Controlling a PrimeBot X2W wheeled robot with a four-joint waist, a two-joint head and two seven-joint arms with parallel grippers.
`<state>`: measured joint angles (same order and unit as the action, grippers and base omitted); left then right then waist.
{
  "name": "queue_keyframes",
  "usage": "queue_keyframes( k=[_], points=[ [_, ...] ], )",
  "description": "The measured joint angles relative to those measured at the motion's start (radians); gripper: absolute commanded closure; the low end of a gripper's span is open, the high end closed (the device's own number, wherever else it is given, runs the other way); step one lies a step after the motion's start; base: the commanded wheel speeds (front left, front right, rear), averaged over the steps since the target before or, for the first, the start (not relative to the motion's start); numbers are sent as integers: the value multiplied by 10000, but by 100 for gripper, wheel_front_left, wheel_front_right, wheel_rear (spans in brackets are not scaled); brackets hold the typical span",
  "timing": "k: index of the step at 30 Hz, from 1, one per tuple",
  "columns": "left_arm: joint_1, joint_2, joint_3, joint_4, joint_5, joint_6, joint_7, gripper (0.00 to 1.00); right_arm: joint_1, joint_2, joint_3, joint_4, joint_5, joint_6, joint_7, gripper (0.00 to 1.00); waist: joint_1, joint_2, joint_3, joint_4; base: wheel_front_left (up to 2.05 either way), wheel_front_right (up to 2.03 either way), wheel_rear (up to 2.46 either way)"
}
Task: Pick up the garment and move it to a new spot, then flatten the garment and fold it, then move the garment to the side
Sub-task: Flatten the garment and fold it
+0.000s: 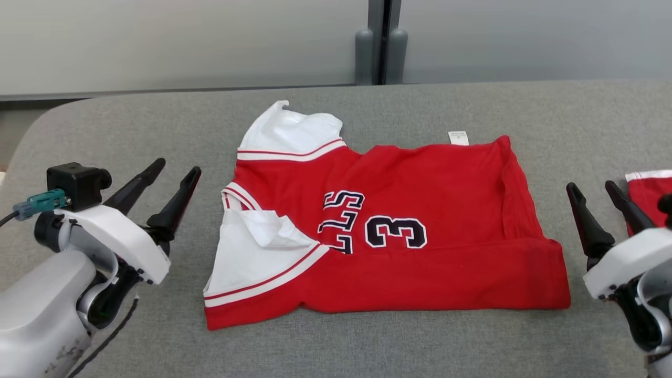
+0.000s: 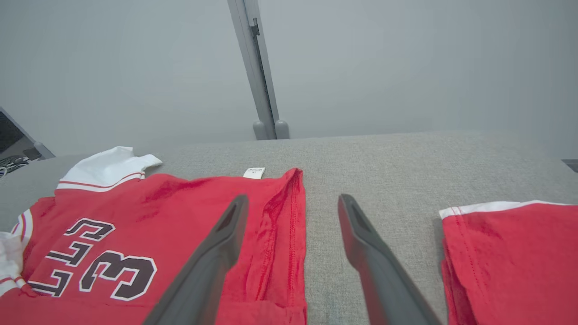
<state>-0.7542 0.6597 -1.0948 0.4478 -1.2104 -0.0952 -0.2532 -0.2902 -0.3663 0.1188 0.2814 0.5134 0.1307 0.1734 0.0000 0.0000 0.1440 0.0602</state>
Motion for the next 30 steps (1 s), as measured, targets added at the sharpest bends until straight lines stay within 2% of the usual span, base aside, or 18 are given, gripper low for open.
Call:
queue_keyframes(
  k=[3, 6, 9, 10, 15, 16, 17, 18, 24, 30],
  points=[
    [613, -337, 1488, -575, 94, -4, -82, 0, 391, 119, 36, -144, -121, 0, -1361, 0, 0, 0, -265, 81, 0, 0, 0],
    [1618, -759, 3312, -1168, 890, 105, -104, 0, 758, 201, 54, -278, -391, 0, -2487, 0, 0, 0, -460, 170, 0, 0, 0],
    [2948, -1492, 4765, -1618, 1714, 184, -100, 0, 1047, 347, 107, -376, -840, 0, -3413, 0, 0, 0, -582, 235, 0, 0, 0],
    [3646, -2079, 5601, -1866, 2196, 184, -102, 0, 1241, 487, 94, -431, -1035, 0, -3833, 0, 0, 0, -643, 254, 0, 0, 0],
    [5083, -3354, 7187, -1987, 3517, 19, -102, 0, 1687, 1011, -161, -550, -1584, 0, -4263, 0, 0, 0, -704, 242, 0, 0, 0],
    [5083, -3354, 7187, -1987, 3517, 19, -102, 0, 1687, 1011, -161, -550, -1584, 0, -4263, 0, 0, 0, -704, 242, 0, 0, 0],
    [5457, -3856, 7871, -1904, 4023, -67, -102, 0, 1875, 1210, -192, -625, -1879, 0, -4307, 0, 0, 0, -717, 223, 0, 0, 0],
    [5457, -3856, 7871, -1904, 4023, -67, -102, 0, 1875, 1210, -192, -625, -1879, 0, -4307, 0, 0, 0, -717, 223, 0, 0, 0],
    [6497, -5250, 9095, -1557, 5545, -270, -102, 0, 2295, 1718, -314, -738, -2236, 0, -4335, 0, 0, 0, -742, 142, 0, 0, 0],
    [6901, -5618, 9076, -934, 6936, -314, -102, 0, 2280, 1816, -454, -734, -2243, 0, -4343, 0, 0, 0, -743, 125, 0, 0, 0]
  ],
)
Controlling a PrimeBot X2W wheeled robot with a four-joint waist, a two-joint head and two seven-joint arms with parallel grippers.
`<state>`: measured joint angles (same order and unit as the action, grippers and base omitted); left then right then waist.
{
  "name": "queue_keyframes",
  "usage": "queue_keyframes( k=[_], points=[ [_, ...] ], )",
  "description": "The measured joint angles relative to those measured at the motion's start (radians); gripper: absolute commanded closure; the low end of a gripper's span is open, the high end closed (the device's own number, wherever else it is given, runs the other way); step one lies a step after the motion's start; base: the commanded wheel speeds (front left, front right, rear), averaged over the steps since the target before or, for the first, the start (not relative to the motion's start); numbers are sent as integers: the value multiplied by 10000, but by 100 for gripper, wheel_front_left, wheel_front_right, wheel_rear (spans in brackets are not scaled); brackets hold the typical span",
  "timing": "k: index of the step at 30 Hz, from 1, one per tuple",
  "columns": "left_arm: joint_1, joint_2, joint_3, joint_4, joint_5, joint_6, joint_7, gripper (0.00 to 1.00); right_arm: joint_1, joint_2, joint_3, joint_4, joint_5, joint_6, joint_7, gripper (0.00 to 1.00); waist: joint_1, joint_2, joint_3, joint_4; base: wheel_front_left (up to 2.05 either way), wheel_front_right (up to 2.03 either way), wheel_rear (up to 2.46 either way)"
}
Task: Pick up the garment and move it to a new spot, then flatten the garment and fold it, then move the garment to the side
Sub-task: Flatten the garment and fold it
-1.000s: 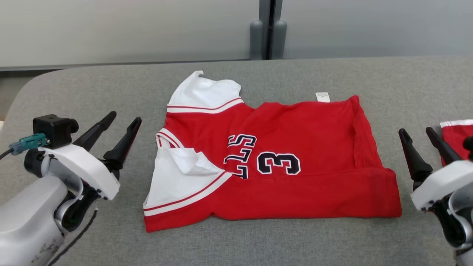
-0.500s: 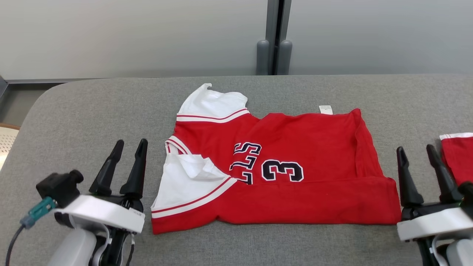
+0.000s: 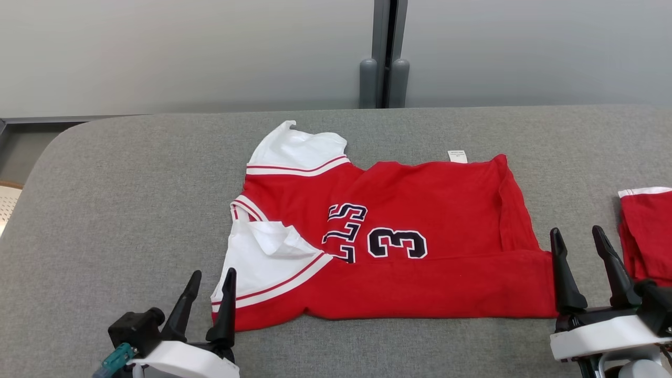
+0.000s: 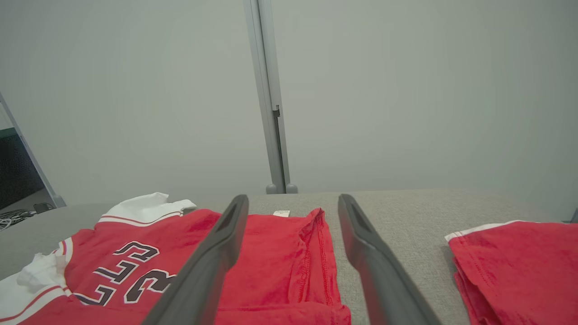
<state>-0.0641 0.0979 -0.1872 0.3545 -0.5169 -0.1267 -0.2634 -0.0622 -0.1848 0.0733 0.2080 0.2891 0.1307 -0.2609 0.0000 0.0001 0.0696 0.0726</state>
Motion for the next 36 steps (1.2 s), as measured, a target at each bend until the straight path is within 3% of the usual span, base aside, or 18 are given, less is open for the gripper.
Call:
queue_keyframes(
  k=[6, 11, 23, 24, 25, 26, 36],
  points=[
    [-81, -125, -52, 779, 554, -2, 2, 0, -11, 2, -56, 58, 4, 0, 0, 0, 0, 0, 3, 13, 0, 0, 0],
    [-258, -127, 111, 2228, 959, 159, 2, 0, -13, 40, -27, 153, 4, 0, 0, 0, 0, 0, 19, -66, 0, 0, 0],
    [-1426, -138, -56, 4784, 1116, 380, 104, 0, -110, 61, 6, 280, -13, 0, -2, 0, 0, 0, 200, -282, 0, 0, 0],
    [-1526, -138, -82, 4911, 1114, 345, 146, 16, -118, 63, -23, 301, -15, 0, 0, 0, 0, 0, 209, -291, 0, 0, 0],
    [-1616, -121, -151, 5016, 1116, 301, 173, 65, -137, 65, -82, 351, -33, 0, -2, 0, 0, 0, 218, -298, 0, 0, 0],
    [-1688, -115, -228, 5087, 1116, 249, 199, 100, -155, 73, -161, 433, -54, 0, 0, 0, 0, 0, 222, -299, 0, 0, 0],
    [-1886, -84, -414, 4608, 945, 33, 36, 100, -529, 520, -692, 2635, -244, 0, 343, 0, 0, 0, 225, -70, 0, 0, 0]
  ],
)
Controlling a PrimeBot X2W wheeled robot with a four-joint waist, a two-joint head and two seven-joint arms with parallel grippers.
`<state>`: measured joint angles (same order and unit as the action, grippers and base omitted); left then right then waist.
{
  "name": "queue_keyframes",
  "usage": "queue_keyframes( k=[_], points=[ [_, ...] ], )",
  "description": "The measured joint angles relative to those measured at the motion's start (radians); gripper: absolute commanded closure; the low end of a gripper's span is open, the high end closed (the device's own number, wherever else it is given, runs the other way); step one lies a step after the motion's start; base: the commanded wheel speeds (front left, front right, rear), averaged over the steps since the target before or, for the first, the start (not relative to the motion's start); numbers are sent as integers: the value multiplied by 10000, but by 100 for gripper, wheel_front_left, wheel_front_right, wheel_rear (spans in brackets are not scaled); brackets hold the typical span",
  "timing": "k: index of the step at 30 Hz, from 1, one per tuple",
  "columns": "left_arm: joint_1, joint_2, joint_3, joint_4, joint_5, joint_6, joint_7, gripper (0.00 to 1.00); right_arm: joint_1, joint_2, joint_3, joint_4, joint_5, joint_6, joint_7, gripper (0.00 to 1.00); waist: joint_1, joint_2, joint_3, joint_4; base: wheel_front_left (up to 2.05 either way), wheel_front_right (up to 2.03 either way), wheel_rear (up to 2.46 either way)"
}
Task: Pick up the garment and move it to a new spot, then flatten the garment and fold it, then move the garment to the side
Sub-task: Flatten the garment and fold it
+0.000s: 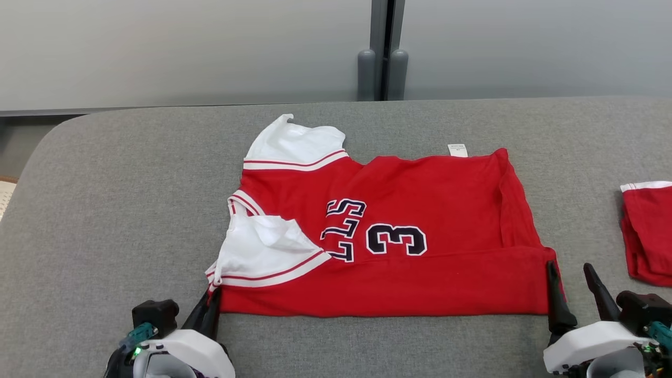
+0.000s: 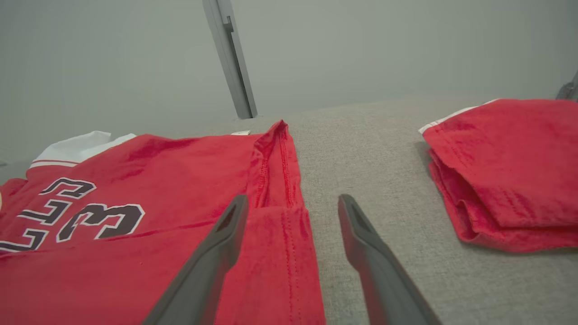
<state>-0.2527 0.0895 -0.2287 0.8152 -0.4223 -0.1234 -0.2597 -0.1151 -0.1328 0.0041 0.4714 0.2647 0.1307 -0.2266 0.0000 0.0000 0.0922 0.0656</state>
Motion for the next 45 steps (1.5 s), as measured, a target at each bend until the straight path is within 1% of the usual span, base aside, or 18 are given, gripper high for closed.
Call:
queue_keyframes(
  k=[7, 10, 15, 20, 26, 27, 28, 29, 32, 39, 45],
  points=[
    [214, 65, 207, -1816, 278, -33, -19, 100, -638, 174, -265, 1488, 138, 0, 569, 0, 0, 0, 102, 331, 0, 0, 0],
    [458, 38, 207, -2334, 431, -33, -19, 100, -909, 282, -393, 2075, 121, 0, 754, 0, 0, 0, 141, 479, 0, 0, 0],
    [657, 25, 15, -2667, 502, -50, -19, 100, -1226, 370, -430, 2824, 217, 2, 907, 0, 0, 0, 182, 634, 0, 0, 0],
    [688, 146, -65, -2982, 514, -63, -19, 100, -1531, 405, -566, 3377, 353, 2, 1024, 0, 0, 0, 210, 663, 0, 0, 0],
    [804, 213, -115, -2986, 516, -63, -19, 100, -1775, 410, -556, 3845, 359, 13, 957, 0, 0, 0, 173, 632, 0, 0, 0],
    [810, 215, -140, -2941, 516, -63, -19, 100, -1797, 410, -504, 3883, 410, 13, 957, 42, 0, 0, 158, 622, 0, 0, 0],
    [813, 215, -161, -2880, 514, -63, -19, 100, -1808, 408, -389, 3894, 453, 10, 955, 68, 0, 0, 139, 613, 0, 0, 0],
    [825, 221, -194, -2823, 514, -63, -21, 100, -1807, 382, -290, 3900, 500, -4, 947, 100, -1, 0, 115, 603, 0, 0, 0],
    [869, 240, -268, -2612, 518, -65, -19, 100, -1755, 330, -77, 3875, 616, 0, 848, 100, 0, 0, 6, 576, 0, 0, 0],
    [1238, 389, -320, -2011, 579, -75, -33, 100, -1311, -71, 128, 3737, 612, 13, 857, 100, 0, 0, -444, 493, 0, 0, 0],
    [1689, 556, -464, -1783, 619, -77, -33, 100, -573, -313, 136, 2895, 874, 15, 1258, 100, -1, 0, -881, 444, 0, 0, 0]
  ],
)
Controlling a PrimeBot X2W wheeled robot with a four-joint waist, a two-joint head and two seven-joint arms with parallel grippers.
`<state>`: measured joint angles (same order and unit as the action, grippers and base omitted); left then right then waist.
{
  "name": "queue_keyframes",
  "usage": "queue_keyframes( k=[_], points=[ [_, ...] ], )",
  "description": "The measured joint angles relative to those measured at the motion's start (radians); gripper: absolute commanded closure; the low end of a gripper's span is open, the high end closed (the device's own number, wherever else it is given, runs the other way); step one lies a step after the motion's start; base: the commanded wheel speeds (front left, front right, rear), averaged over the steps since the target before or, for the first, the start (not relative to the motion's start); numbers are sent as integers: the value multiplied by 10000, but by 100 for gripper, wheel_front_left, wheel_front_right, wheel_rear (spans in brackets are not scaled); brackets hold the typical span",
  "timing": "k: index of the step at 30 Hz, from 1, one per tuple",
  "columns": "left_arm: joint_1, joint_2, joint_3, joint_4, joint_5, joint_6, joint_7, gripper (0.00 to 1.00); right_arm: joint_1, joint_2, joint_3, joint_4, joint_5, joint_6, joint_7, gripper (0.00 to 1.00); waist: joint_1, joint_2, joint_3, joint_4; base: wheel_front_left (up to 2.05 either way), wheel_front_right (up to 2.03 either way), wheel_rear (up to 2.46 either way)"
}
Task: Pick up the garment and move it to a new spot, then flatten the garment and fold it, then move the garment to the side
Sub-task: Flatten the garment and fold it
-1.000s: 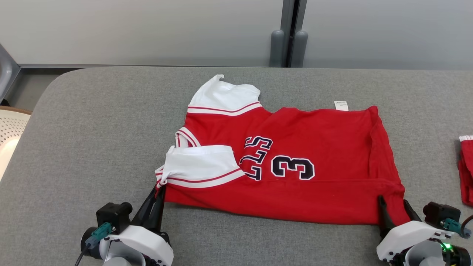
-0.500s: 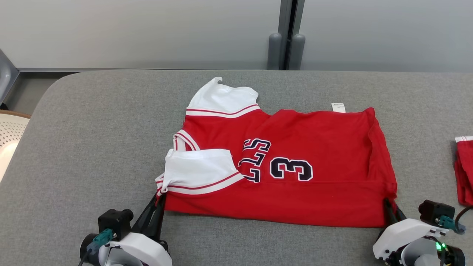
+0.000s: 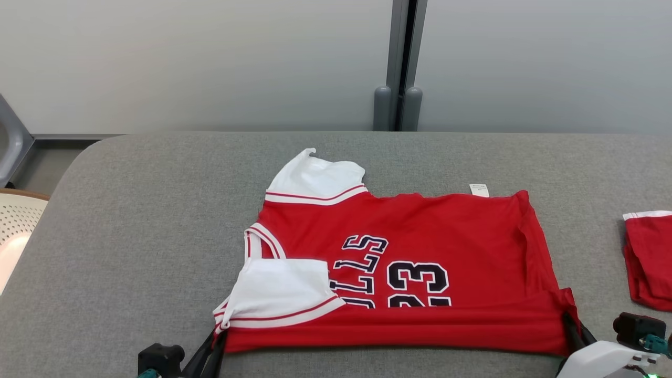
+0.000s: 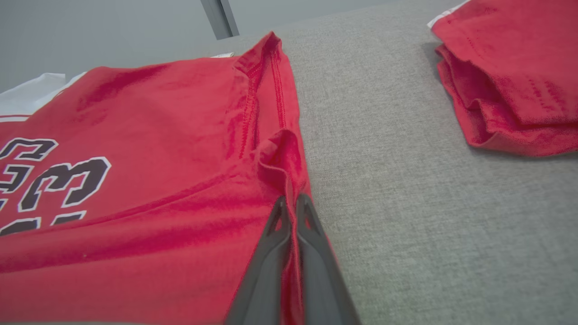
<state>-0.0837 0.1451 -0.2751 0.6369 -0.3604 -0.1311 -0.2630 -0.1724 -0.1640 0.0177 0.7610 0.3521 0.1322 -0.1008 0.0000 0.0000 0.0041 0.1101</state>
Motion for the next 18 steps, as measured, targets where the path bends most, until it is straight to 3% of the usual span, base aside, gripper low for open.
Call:
queue_keyframes(
  k=[13, 14, 15, 16, 18],
  points=[
    [802, 29, -257, -290, -92, 61, 176, 100, 1766, -163, -500, -3010, 295, 0, 2211, 100, 0, 0, -252, -91, 0, 0, 0],
    [787, -10, -253, -274, -111, 79, 176, 82, 1841, -94, -648, -3162, 291, 0, 2257, 54, 0, 0, -233, -87, 0, 0, 0],
    [756, -36, -259, -242, -111, 79, 174, 47, 1884, -17, -779, -3290, 290, 0, 2255, 0, 0, 0, -212, -85, 0, 0, 0],
    [715, -54, -259, -207, -111, 88, 163, 3, 1890, 67, -917, -3394, 288, 0, 2257, 0, 0, 0, -188, -85, 0, 0, 0],
    [604, -65, -236, -121, -115, 159, 157, 0, 1894, 144, -1014, -3578, 173, -4, 2253, 0, 0, 0, -131, -83, 0, 0, 0]
  ],
)
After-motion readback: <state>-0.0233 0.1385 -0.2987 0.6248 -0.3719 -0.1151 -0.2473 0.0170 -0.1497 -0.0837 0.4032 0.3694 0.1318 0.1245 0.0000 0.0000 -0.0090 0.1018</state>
